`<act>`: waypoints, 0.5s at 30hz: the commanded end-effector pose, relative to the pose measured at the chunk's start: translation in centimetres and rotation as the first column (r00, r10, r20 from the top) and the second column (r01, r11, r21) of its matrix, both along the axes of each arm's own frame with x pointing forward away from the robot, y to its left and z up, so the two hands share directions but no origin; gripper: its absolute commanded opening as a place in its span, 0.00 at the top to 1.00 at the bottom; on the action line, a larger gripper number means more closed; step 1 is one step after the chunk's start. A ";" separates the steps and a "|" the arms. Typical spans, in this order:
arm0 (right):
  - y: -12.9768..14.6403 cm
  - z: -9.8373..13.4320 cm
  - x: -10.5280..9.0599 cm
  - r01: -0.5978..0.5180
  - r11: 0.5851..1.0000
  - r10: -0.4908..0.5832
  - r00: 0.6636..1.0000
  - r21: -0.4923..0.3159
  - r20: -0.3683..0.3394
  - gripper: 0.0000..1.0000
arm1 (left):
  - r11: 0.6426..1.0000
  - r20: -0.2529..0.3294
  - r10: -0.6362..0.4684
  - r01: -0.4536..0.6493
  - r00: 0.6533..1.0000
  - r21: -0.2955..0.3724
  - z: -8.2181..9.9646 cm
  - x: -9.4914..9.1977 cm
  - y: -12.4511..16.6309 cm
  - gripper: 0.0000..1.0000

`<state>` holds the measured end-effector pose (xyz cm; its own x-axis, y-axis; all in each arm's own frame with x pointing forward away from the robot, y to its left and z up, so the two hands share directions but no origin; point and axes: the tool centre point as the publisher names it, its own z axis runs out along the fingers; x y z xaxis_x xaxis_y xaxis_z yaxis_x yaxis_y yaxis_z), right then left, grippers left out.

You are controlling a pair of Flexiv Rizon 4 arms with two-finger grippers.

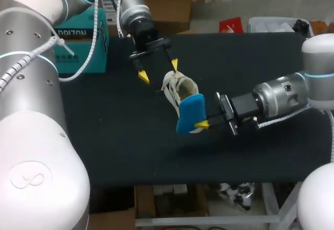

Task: Open the shoe tongue, take the insole out of the shoe, put the insole back into the shoe, and pack the shoe into the shoebox

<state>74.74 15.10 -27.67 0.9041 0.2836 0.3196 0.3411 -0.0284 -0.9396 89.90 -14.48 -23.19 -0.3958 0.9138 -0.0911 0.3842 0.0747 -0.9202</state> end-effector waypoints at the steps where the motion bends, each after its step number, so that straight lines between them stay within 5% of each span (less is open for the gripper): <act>1: 0.0 0.4 -0.8 0.045 0.999 -0.045 0.999 -0.004 0.018 1.00 | 0.945 0.011 0.298 -0.294 0.954 -0.145 -0.9 -2.6 0.7 0.00; 8: -0.1 0.8 -0.2 0.089 0.996 -0.091 0.994 0.028 0.057 1.00 | 0.870 0.018 0.457 -0.443 0.889 -0.215 -0.9 -5.3 0.7 0.00; 15: -0.1 1.1 0.4 0.125 0.991 -0.129 0.988 0.048 0.082 1.00 | 0.756 0.018 0.624 -0.598 0.781 -0.268 -1.3 -6.5 0.8 0.00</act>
